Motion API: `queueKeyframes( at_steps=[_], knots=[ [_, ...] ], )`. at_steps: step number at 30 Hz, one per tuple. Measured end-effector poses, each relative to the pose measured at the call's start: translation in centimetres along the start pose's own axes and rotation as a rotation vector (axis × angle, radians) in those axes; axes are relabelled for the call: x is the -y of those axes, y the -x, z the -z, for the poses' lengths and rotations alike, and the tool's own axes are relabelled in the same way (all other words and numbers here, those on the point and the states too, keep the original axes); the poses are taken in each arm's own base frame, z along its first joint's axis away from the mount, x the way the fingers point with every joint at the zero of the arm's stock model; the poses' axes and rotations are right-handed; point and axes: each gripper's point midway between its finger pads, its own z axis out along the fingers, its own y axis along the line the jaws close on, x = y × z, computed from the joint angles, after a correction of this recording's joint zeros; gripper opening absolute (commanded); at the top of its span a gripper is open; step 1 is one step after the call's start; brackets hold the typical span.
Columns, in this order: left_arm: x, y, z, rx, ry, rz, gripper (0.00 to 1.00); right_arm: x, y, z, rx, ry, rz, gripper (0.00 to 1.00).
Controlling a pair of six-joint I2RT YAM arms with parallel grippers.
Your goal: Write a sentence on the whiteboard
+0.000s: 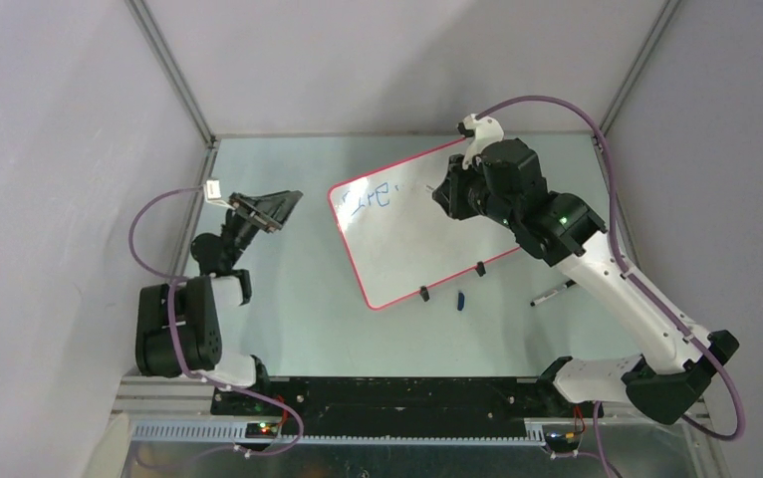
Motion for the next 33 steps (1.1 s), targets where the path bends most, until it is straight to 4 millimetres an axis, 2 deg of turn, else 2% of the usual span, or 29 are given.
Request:
queueKeyframes(
  at_steps=[4, 7, 9, 11, 14, 17, 20, 22, 24, 27, 29, 33],
  knots=[
    [-1.4, 2.7, 0.7, 0.08, 0.09, -0.003, 0.99, 0.1, 0.4, 0.5, 0.014, 0.006, -0.004, 0.0],
    [-2.4, 5.0, 0.1, 0.099, 0.196, -0.045, 0.99, 0.1, 0.6, 0.9, 0.022, 0.009, -0.006, 0.0],
    [-2.5, 6.9, -0.7, 0.106, 0.291, -0.105, 0.99, 0.1, 0.7, 1.0, 0.028, 0.009, -0.008, 0.0],
    [-1.5, 8.7, -1.0, 0.126, 0.365, -0.181, 0.99, 0.2, 0.7, 1.2, 0.035, 0.009, -0.009, 0.0],
    [-0.3, 10.9, 0.5, 0.224, 0.489, -0.247, 1.0, 0.6, 0.3, 1.6, 0.042, 0.007, -0.012, 0.0],
    [-1.0, 12.1, 3.6, 0.359, 0.599, -0.268, 0.99, 1.3, -0.1, 1.7, 0.046, -0.008, -0.017, 0.0],
    [-3.6, 10.6, 5.7, 0.35, 0.667, -0.244, 0.99, 1.7, -0.4, 1.4, 0.043, -0.021, -0.021, 0.0],
    [-5.5, 8.7, 5.3, 0.257, 0.698, -0.212, 0.99, 1.7, -0.9, 1.2, 0.032, -0.017, -0.026, 0.0],
    [-6.2, 6.7, 4.4, 0.166, 0.694, -0.191, 0.99, 1.5, -1.1, 1.2, 0.023, -0.002, -0.027, 0.0],
    [-5.7, 4.1, 3.5, 0.094, 0.626, -0.189, 0.99, 1.2, -0.9, 1.2, 0.031, 0.01, -0.031, 0.0],
    [-5.1, 2.3, 3.7, 0.072, 0.573, -0.191, 0.99, 1.0, -0.7, 1.1, 0.038, 0.02, -0.035, 0.0],
    [-4.2, 0.5, 3.5, 0.044, 0.491, -0.193, 0.99, 0.6, -0.4, 1.0, 0.049, 0.038, -0.039, 0.0]
  ],
)
